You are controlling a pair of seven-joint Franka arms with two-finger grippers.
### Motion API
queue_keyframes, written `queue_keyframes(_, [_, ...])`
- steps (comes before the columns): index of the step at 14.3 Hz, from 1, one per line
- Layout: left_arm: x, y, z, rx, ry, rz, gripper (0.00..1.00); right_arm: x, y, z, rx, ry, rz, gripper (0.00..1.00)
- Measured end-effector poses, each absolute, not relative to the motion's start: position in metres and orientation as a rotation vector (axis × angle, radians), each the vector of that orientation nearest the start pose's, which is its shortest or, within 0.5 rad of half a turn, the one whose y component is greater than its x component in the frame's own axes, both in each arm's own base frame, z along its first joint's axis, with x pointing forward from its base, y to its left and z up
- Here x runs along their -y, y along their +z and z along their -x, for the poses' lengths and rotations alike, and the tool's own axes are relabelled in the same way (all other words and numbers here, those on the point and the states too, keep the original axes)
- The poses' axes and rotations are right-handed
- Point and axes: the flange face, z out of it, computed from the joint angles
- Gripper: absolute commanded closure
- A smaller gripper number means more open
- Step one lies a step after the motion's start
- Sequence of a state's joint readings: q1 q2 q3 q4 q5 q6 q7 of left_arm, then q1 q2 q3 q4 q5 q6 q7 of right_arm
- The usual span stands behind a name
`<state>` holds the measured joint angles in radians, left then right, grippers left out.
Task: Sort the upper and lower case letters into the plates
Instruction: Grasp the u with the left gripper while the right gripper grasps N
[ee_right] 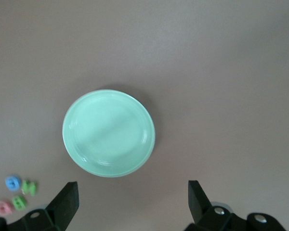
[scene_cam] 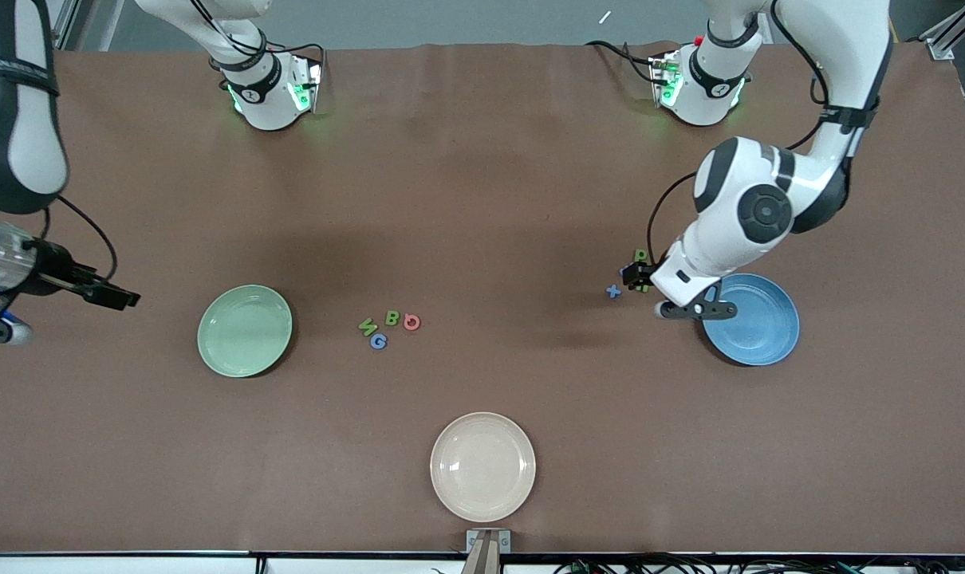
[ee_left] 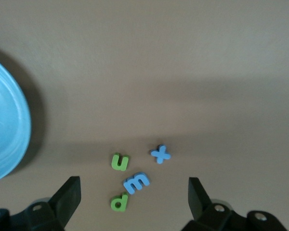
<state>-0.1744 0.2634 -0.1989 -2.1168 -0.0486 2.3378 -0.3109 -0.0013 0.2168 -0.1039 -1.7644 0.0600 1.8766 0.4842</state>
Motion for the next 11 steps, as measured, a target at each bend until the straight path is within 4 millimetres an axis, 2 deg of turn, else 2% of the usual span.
queue_keyframes(2, [0.204, 0.258, -0.510, -0.079, 0.051, 3.189, 0.08, 0.033, 0.394, -0.604, -1.083, 0.105, 2.934, 0.00])
queue_keyframes(4, [0.200, 0.241, -0.497, -0.088, 0.030, 3.189, 0.09, 0.013, 0.362, -0.595, -1.202, 0.089, 2.892, 0.00])
queue_keyframes(6, [0.199, 0.234, -0.493, -0.092, 0.035, 3.187, 0.11, -0.021, 0.344, -0.588, -1.316, 0.098, 2.854, 0.00])
queue_keyframes(9, [0.199, 0.219, -0.493, -0.116, 0.020, 3.185, 0.17, -0.081, 0.319, -0.589, -1.429, 0.054, 2.814, 0.00])
queue_keyframes(11, [0.200, 0.203, -0.492, -0.121, 0.018, 3.191, 0.19, -0.104, 0.292, -0.590, -1.437, 0.036, 2.817, 0.00])
